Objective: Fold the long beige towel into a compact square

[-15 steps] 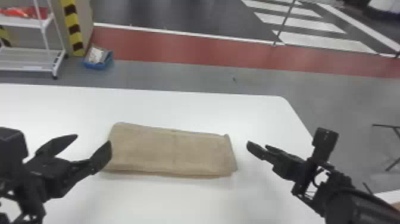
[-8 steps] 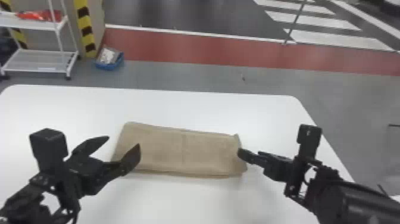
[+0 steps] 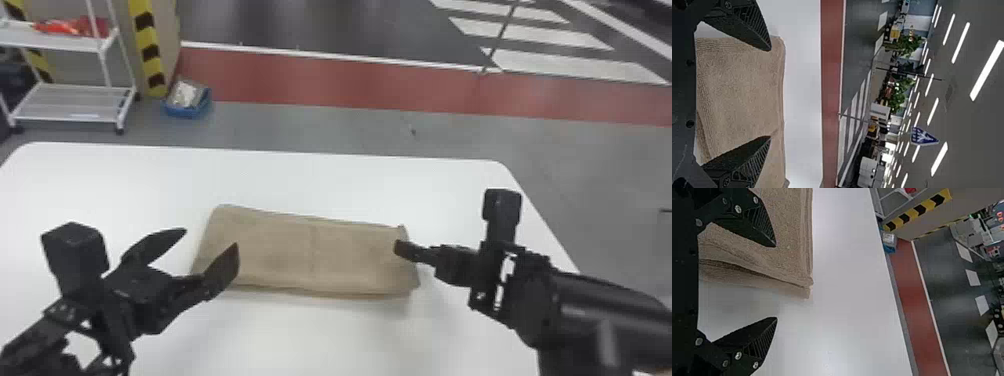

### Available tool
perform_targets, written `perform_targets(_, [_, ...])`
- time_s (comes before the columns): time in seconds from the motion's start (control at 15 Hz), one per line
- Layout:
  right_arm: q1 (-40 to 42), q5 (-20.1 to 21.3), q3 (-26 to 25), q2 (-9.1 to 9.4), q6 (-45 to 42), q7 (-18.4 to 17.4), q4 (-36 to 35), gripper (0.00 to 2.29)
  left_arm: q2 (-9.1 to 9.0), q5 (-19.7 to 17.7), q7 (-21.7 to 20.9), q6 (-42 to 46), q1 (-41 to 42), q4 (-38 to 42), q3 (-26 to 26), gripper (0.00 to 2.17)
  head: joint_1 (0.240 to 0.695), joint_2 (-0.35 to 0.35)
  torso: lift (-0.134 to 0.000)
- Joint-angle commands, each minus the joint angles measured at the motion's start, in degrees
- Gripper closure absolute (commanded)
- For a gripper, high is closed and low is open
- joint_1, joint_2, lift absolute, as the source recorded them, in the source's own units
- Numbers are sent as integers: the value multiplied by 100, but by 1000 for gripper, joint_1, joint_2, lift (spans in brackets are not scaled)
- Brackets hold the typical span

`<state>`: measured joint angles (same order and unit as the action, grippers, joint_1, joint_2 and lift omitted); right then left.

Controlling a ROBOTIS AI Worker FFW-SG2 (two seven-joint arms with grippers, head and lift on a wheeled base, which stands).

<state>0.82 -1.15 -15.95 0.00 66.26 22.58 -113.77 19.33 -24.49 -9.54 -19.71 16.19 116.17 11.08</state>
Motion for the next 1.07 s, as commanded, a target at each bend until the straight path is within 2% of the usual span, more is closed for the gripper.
perform_targets(0.0, [-90, 79, 101, 5, 137, 1, 127, 286, 1, -3, -13, 24, 95, 90, -63, 93, 695, -196, -124])
perform_targets(0.13, [-170, 167, 171, 5, 190, 18, 241, 289, -8, -3, -13, 24, 104, 90, -54, 93, 695, -186, -124])
perform_targets(0.27, [-214, 167, 180, 5, 190, 89, 346, 410, 1, -3, -22, 147, 156, 108, -27, 97, 695, -182, -124])
perform_targets(0.4, [-284, 176, 206, 5, 296, 97, 461, 410, -8, -3, -22, 182, 209, 134, -54, 97, 695, -178, -124])
perform_targets(0.8, [-530, 194, 391, 5, 348, 256, 795, 596, 1, -3, -31, 182, 236, 169, -115, 107, 695, -154, -124])
perform_targets(1.0, [-600, 194, 382, 5, 331, 361, 847, 950, 1, -3, -40, 182, 236, 178, -159, 110, 695, -140, -124])
